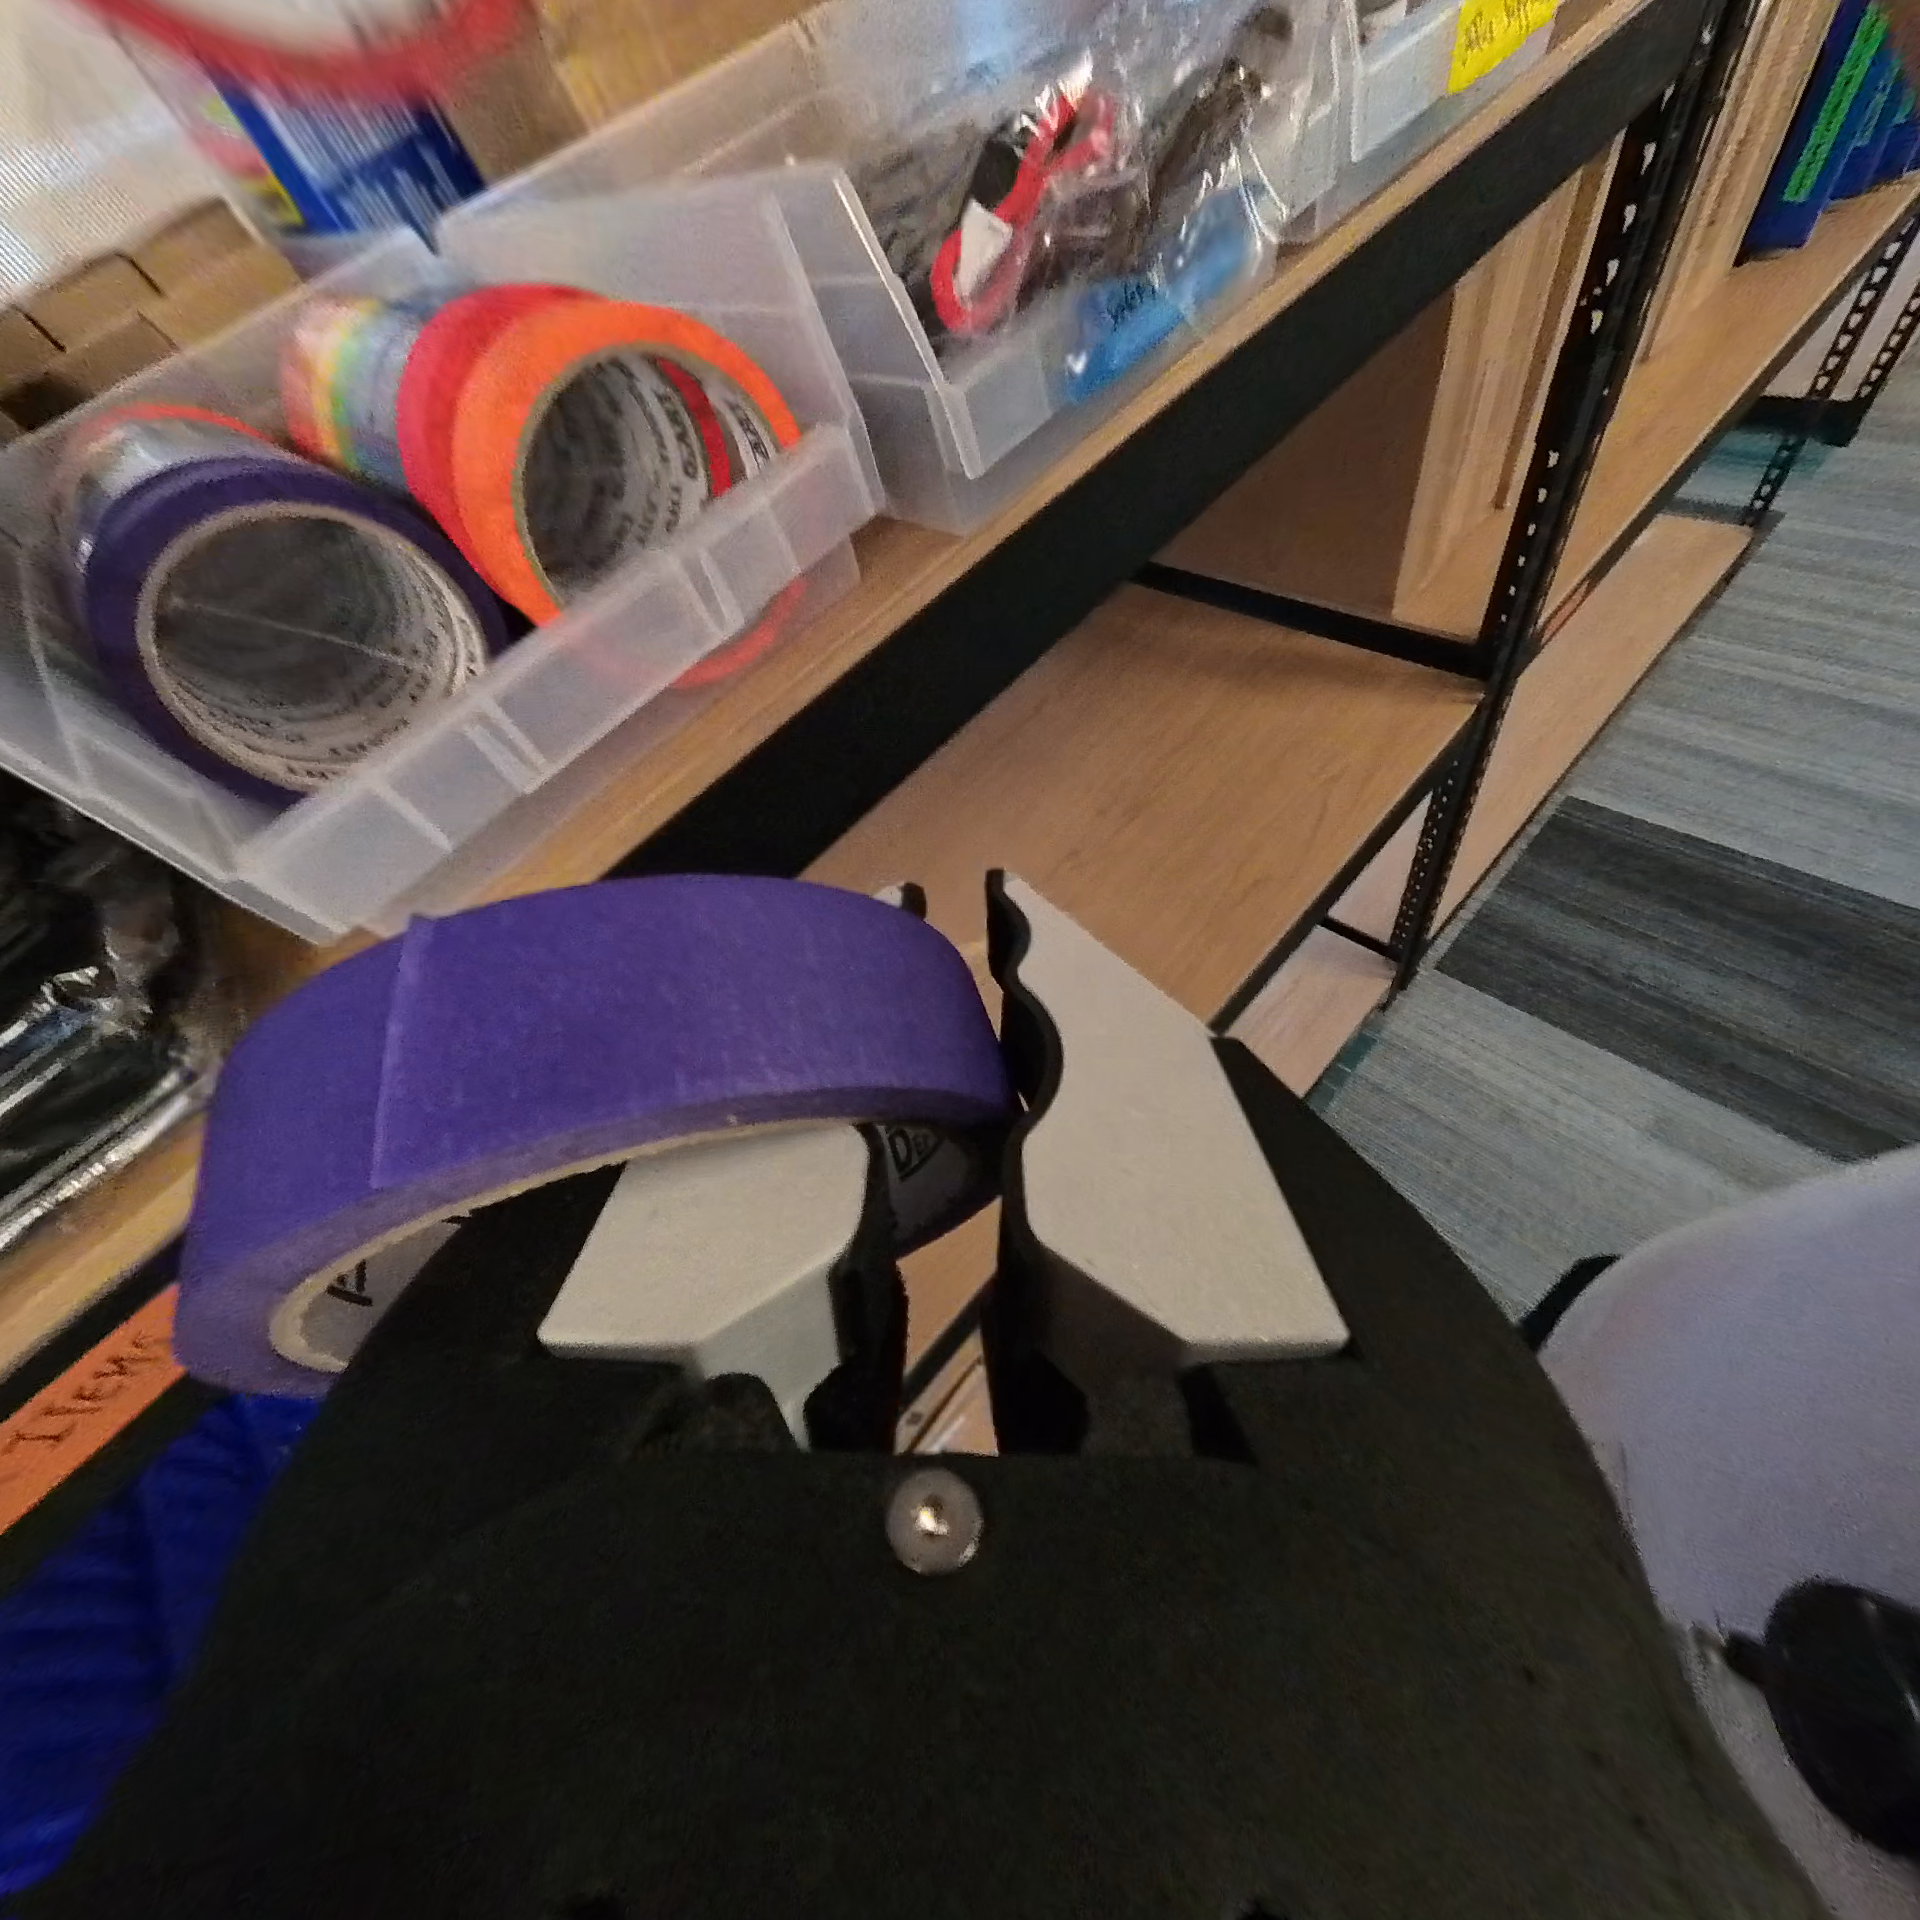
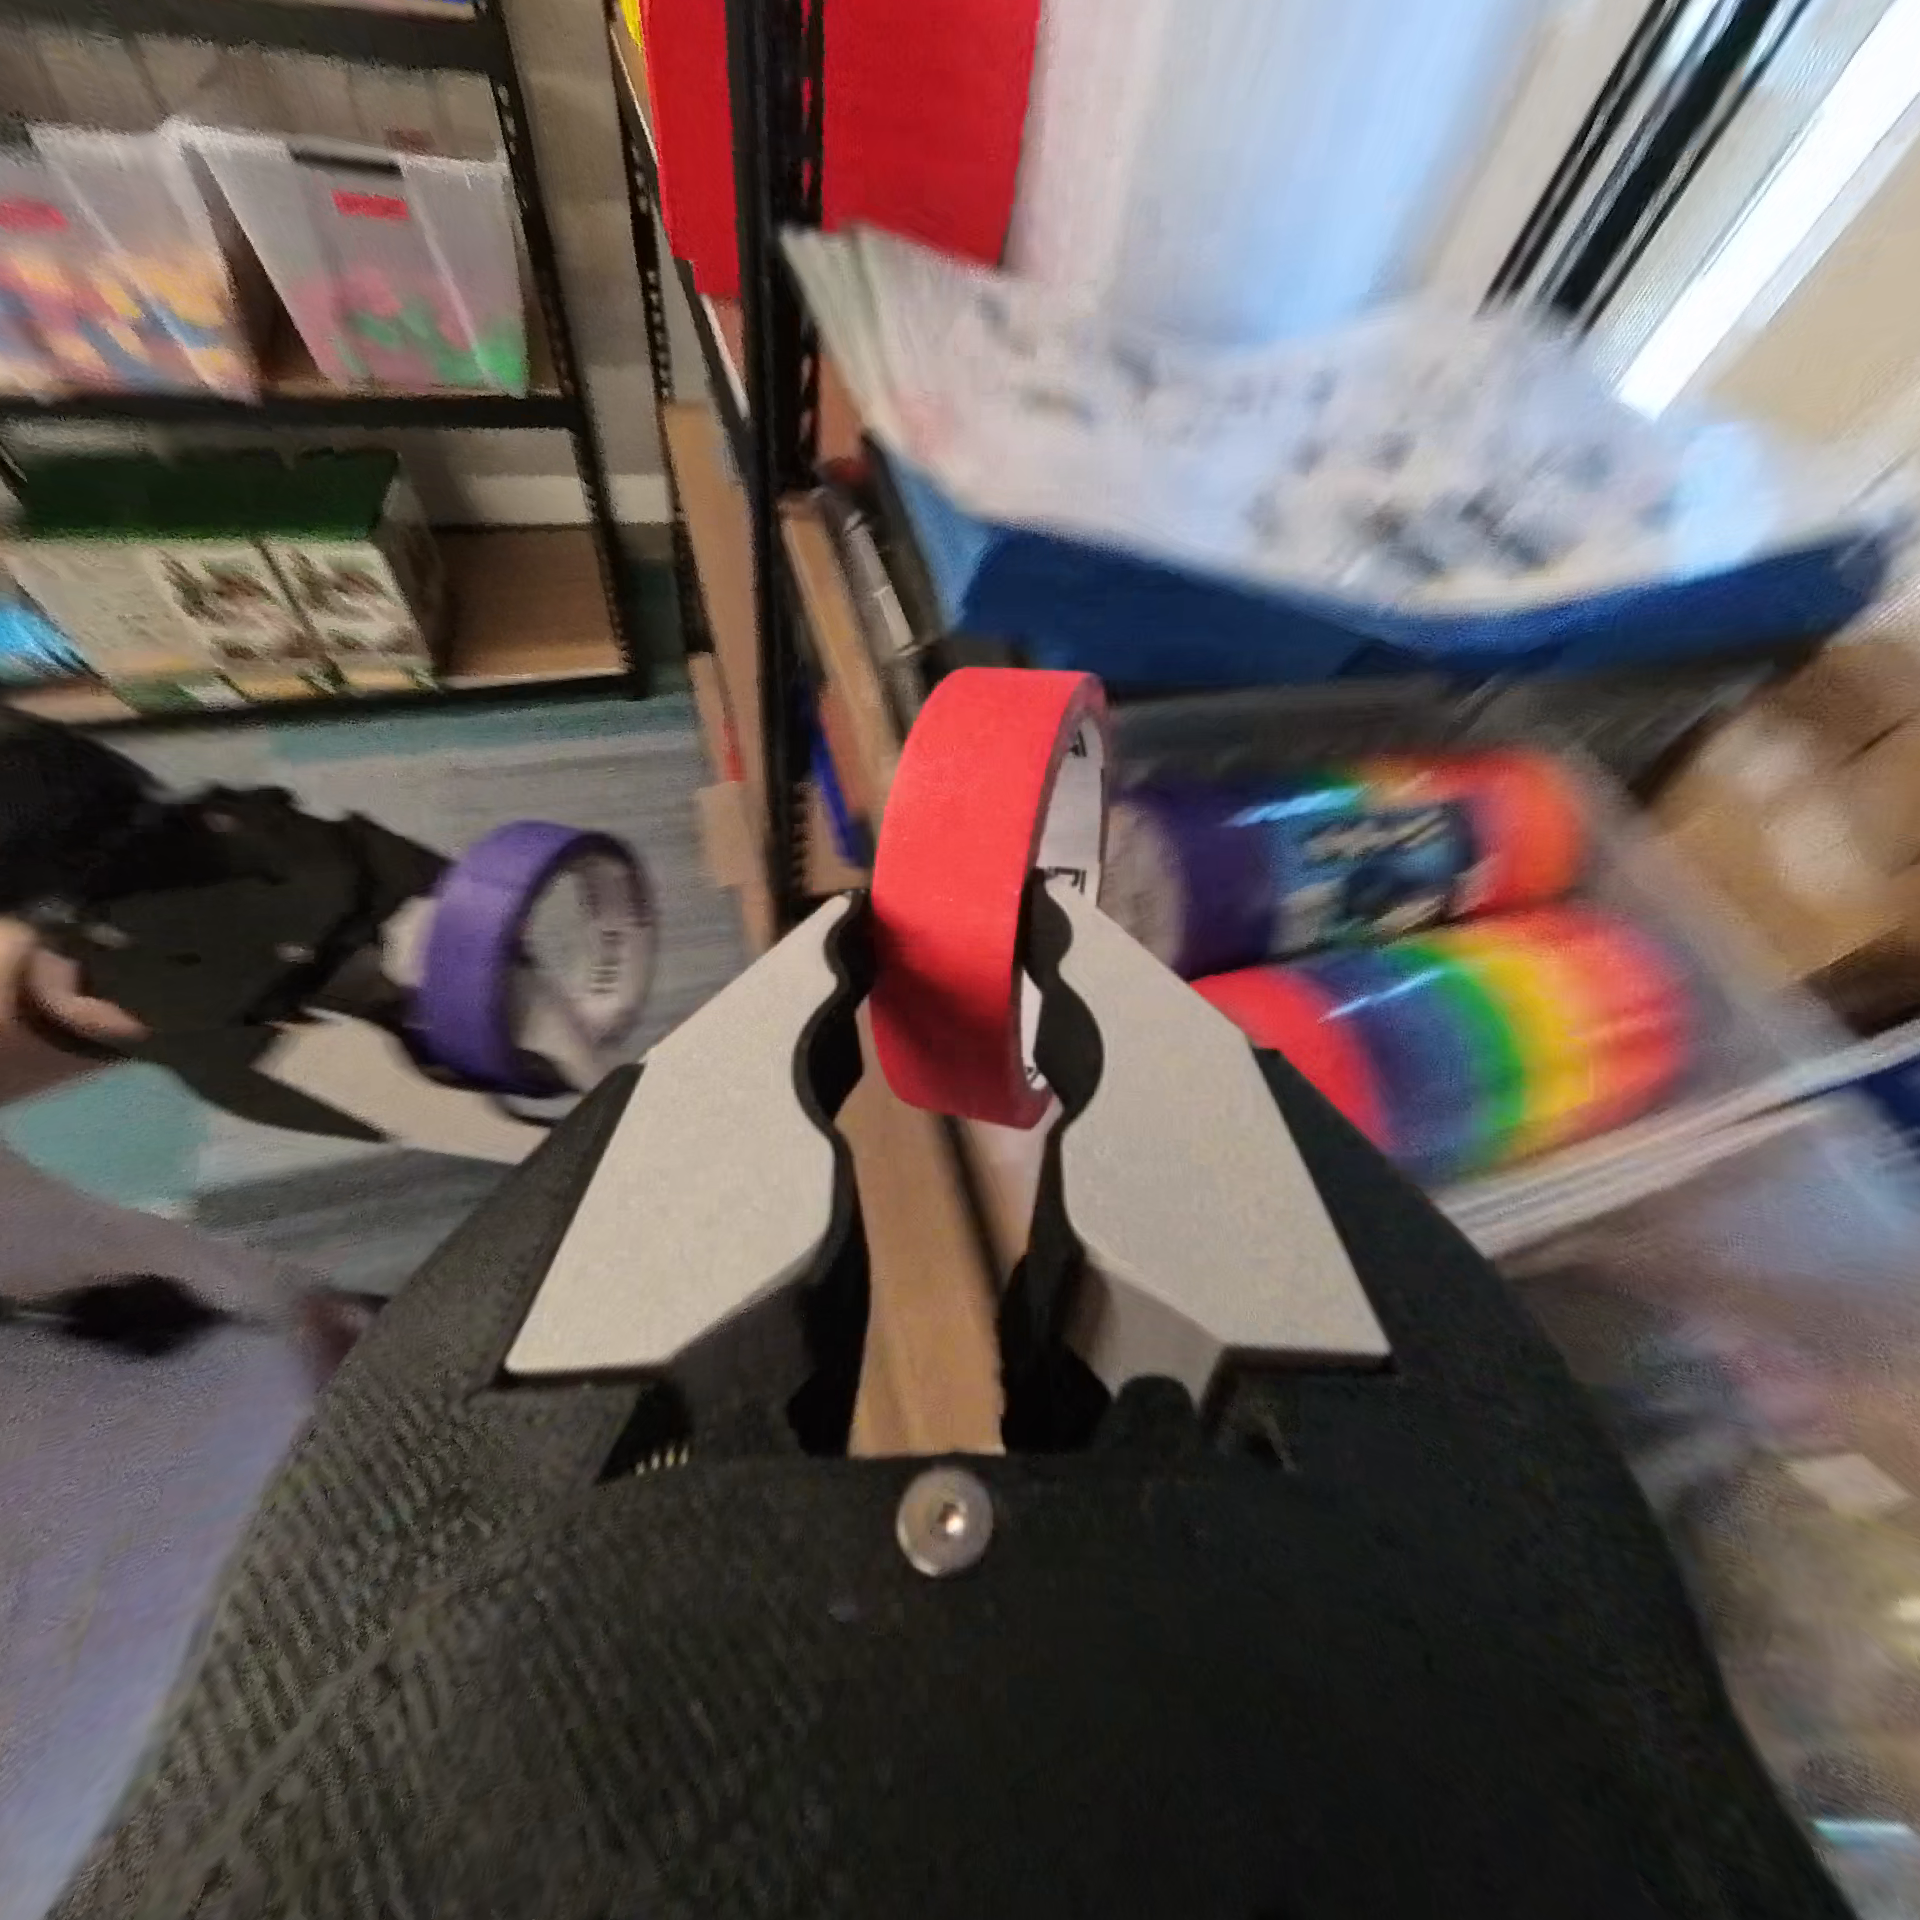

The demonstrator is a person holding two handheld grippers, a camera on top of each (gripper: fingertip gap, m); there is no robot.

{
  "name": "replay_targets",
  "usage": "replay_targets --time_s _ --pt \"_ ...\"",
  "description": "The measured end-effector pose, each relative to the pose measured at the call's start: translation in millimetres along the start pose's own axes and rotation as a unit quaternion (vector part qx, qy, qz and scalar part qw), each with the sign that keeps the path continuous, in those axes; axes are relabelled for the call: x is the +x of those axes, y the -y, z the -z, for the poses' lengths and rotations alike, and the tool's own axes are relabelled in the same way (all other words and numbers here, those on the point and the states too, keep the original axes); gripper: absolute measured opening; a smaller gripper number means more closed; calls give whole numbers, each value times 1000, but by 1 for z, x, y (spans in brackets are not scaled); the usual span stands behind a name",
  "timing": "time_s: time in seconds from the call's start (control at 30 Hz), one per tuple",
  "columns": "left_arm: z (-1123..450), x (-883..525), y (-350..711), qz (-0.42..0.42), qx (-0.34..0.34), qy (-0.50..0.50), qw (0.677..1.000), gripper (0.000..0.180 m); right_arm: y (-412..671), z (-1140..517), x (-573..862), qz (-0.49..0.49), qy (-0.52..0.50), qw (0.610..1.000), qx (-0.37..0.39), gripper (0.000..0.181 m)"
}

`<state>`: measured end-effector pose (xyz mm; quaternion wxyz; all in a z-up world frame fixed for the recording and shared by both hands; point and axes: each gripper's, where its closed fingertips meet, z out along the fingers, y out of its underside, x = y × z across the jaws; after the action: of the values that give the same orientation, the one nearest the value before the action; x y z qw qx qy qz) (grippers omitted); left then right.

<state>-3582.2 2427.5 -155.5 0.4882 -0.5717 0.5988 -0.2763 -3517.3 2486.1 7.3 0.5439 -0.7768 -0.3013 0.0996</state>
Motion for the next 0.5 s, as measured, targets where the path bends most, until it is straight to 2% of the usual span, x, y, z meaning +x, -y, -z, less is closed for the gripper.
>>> replay_targets --time_s 0.03,0.1,0.17,0.37,0.5 --pt "1 2 -4 5 -7 -5 1000 10 9 5 22 53 -6 999 -6 27" --pt "2 6 -10 22 -10 -6 1000 10 -2 0 66 66 7 995 -74 27" --pt "4 10 -15 43 -8 -15 999 10 -22 -10 75 83 95 986 -110 28" --pt "18 11 -45 88 -38 1 995 10 -53 -18 74 45 227 965 -126 28" --pt "25 9 -54 125 -39 5 991 10 -85 -30 81 9 255 943 -214 28"
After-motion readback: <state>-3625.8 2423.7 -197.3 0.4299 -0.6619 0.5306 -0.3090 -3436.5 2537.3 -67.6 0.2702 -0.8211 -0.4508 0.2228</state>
